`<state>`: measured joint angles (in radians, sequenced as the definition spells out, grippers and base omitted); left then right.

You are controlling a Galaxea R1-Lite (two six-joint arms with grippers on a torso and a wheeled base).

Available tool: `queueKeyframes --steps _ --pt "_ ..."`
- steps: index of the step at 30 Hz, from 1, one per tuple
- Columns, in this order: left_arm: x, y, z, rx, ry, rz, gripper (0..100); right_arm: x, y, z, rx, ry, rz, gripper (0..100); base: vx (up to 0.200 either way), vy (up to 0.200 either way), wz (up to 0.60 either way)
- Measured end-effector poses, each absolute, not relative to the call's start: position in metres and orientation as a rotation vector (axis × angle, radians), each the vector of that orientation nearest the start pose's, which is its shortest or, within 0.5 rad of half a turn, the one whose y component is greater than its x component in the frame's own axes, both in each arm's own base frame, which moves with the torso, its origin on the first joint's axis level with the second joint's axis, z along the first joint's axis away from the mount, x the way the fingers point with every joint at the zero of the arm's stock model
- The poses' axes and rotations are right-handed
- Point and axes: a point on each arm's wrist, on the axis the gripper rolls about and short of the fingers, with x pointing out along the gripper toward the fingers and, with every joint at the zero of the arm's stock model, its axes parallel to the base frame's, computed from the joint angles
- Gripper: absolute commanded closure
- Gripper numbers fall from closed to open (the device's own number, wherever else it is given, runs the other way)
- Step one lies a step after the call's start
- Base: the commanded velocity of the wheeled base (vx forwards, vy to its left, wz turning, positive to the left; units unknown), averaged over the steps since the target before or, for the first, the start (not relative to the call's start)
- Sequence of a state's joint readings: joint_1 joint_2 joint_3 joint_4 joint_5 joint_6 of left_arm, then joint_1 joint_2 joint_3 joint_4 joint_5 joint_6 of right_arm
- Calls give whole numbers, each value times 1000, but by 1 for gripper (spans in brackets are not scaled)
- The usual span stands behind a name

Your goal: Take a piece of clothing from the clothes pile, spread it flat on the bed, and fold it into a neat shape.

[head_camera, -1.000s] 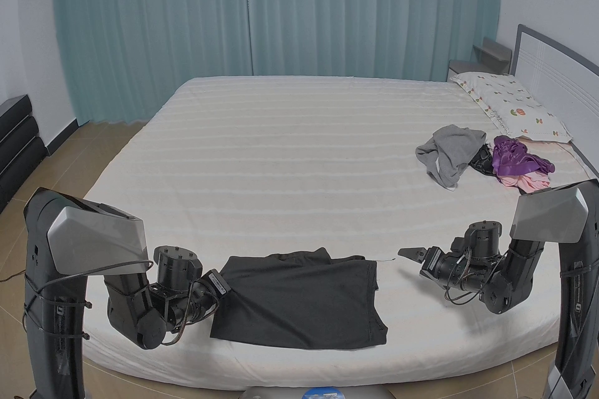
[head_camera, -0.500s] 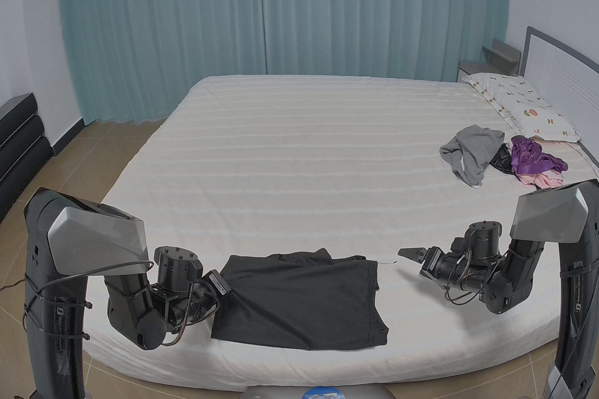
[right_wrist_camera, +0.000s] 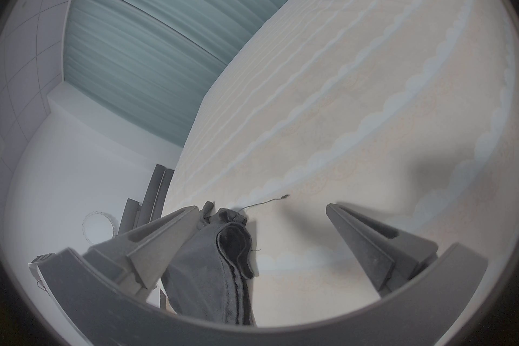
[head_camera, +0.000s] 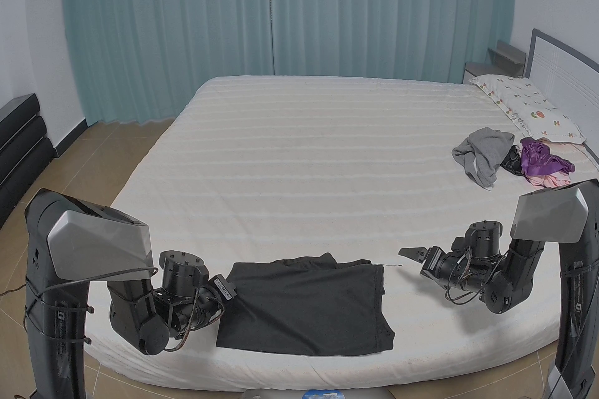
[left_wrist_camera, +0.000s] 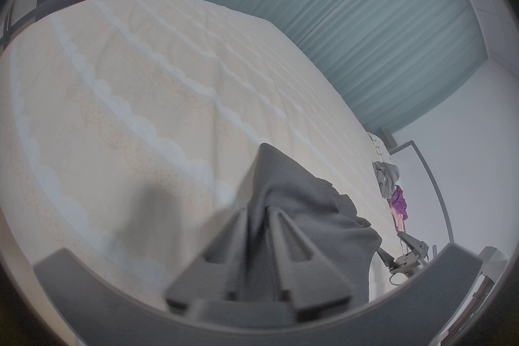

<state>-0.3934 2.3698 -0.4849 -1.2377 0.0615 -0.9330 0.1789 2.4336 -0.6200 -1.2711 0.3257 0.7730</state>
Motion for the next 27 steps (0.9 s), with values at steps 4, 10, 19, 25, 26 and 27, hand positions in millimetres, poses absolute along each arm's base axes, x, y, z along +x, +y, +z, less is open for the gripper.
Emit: queueKeyframes --steps 4,10,19,25,26,27 --pt "291 -120 -41 -748 726 -3 0 339 69 -45 777 712 258 0 0 0 0" --pt "288 -119 -41 -750 735 2 0 339 69 -45 777 713 257 0 0 0 0" --pt "295 -114 -35 -819 711 20 0 338 70 -45 776 715 259 0 0 0 0" --pt "299 -106 -30 -837 684 31 0 338 70 -45 777 714 259 0 0 0 0" --pt "300 -105 -29 -840 678 34 0 338 70 -45 777 715 260 0 0 0 0" --pt "300 -104 -28 -841 674 36 0 338 70 -45 777 715 260 0 0 0 0"
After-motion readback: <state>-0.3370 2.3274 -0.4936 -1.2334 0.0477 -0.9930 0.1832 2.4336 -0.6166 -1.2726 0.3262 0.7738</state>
